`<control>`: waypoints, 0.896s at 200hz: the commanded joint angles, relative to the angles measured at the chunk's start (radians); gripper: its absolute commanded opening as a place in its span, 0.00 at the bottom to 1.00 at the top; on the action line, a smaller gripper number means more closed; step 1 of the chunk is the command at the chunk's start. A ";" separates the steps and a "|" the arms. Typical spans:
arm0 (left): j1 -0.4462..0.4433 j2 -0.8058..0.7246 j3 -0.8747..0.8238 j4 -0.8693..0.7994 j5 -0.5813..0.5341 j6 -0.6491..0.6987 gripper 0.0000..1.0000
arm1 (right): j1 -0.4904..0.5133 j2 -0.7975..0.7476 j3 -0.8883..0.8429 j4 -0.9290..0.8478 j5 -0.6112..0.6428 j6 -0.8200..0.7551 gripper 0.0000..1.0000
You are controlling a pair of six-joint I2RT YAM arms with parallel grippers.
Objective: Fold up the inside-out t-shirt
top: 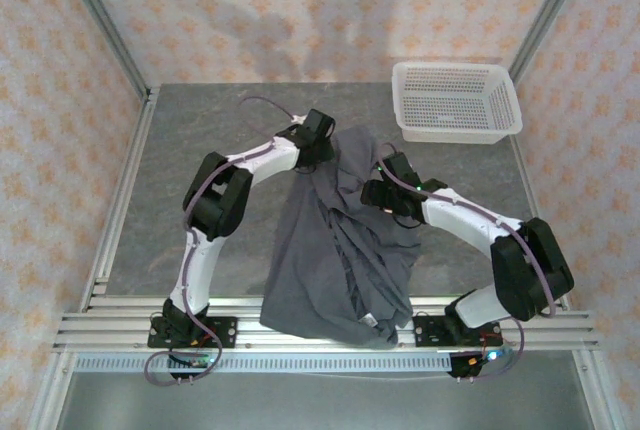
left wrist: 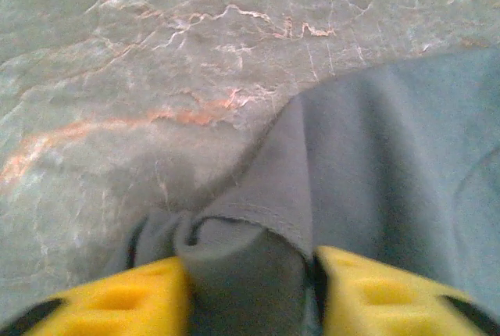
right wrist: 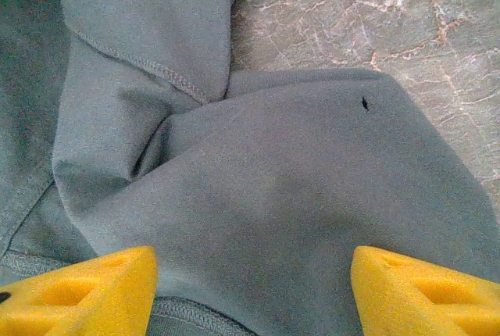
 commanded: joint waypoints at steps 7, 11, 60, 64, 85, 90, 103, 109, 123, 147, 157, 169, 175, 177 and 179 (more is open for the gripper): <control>0.024 0.011 0.155 -0.126 -0.049 0.060 0.00 | 0.004 0.017 -0.010 0.040 0.002 -0.011 0.51; 0.030 0.002 0.164 -0.134 -0.046 0.062 0.00 | 0.005 0.019 -0.014 0.045 0.006 -0.011 0.40; 0.116 -0.403 0.059 -0.132 -0.102 0.100 0.00 | 0.003 -0.056 0.014 0.060 0.021 -0.028 0.00; 0.120 -0.437 0.055 -0.142 -0.114 0.109 0.00 | 0.003 -0.071 0.022 0.061 0.022 -0.030 0.00; 0.123 -0.589 0.002 -0.203 -0.208 0.143 0.00 | 0.004 -0.128 0.062 0.055 0.027 -0.040 0.00; 0.123 -0.619 -0.026 -0.213 -0.228 0.143 0.00 | 0.004 -0.137 0.065 0.056 0.020 -0.043 0.00; 0.123 -0.694 -0.125 -0.222 -0.264 0.143 0.00 | 0.007 -0.154 0.058 0.065 -0.007 -0.051 0.08; 0.124 -0.726 -0.176 -0.216 -0.276 0.140 0.00 | 0.012 -0.157 0.046 0.070 -0.018 -0.053 0.13; 0.125 -0.793 -0.313 -0.194 -0.300 0.118 0.00 | 0.034 -0.158 0.010 0.076 -0.037 -0.059 0.22; 0.131 -0.866 -0.502 -0.155 -0.331 0.094 0.00 | 0.101 -0.128 -0.042 0.071 -0.039 -0.077 0.43; 0.133 -0.877 -0.548 -0.172 -0.366 0.096 0.00 | 0.126 -0.109 -0.053 0.065 -0.020 -0.081 0.47; 0.139 -0.878 -0.593 -0.206 -0.430 0.087 0.00 | 0.147 -0.076 -0.049 0.053 0.011 -0.088 0.49; 0.143 -0.877 -0.611 -0.225 -0.459 0.074 0.00 | 0.154 -0.055 -0.037 0.046 0.030 -0.091 0.49; 0.146 -0.877 -0.616 -0.230 -0.467 0.070 0.00 | 0.157 -0.047 -0.032 0.043 0.037 -0.092 0.49; 0.149 -0.876 -0.623 -0.234 -0.476 0.065 0.00 | 0.159 -0.040 -0.026 0.041 0.041 -0.093 0.49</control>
